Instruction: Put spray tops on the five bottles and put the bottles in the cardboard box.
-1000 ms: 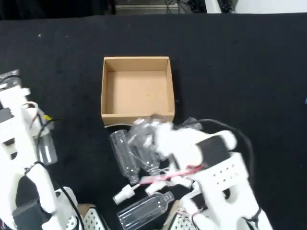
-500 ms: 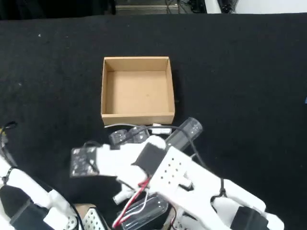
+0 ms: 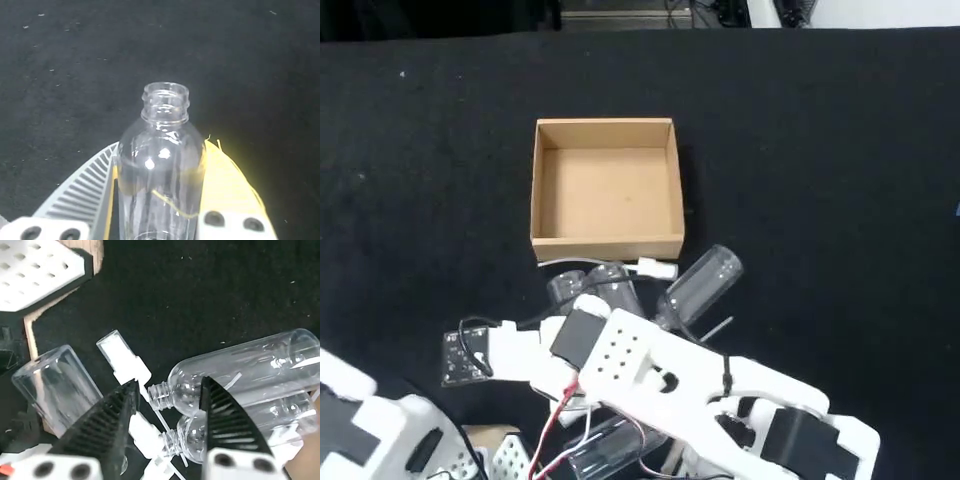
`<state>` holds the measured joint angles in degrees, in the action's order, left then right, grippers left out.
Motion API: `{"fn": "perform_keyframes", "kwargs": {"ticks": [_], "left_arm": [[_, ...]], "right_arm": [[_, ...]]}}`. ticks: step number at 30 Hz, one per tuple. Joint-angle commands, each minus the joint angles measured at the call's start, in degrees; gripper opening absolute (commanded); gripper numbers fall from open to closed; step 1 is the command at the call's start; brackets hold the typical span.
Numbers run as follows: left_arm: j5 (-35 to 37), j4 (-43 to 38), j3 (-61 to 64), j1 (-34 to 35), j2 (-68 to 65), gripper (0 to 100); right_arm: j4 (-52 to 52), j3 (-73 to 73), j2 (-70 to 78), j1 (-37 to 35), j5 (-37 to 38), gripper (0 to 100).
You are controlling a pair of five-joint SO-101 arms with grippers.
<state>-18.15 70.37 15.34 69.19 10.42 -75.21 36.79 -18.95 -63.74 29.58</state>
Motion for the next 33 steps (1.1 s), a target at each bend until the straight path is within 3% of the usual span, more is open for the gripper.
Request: {"fn": "perform_keyframes", "kwargs": {"ticks": [1,6,12,17,33], "left_arm": [[0.00,1.05,-8.48,3.21,-2.73,6],[-0.09,2.73,-12.97,5.67,-4.13,6],[-0.35,2.64,-13.05,7.16,-4.13,6],[-0.35,2.64,-13.41,8.22,-4.13,6],[-0.35,2.29,-13.41,8.22,-4.13,6]], "right_arm": [[1.32,-0.66,-0.04,-1.14,-0.18,19.3],[1.32,0.22,0.04,-1.67,-0.09,19.3],[4.48,5.58,0.04,-7.12,0.00,19.4],[5.98,8.92,0.04,-7.30,3.60,19.4],[12.40,14.20,0.13,-7.03,3.78,19.4]]}}
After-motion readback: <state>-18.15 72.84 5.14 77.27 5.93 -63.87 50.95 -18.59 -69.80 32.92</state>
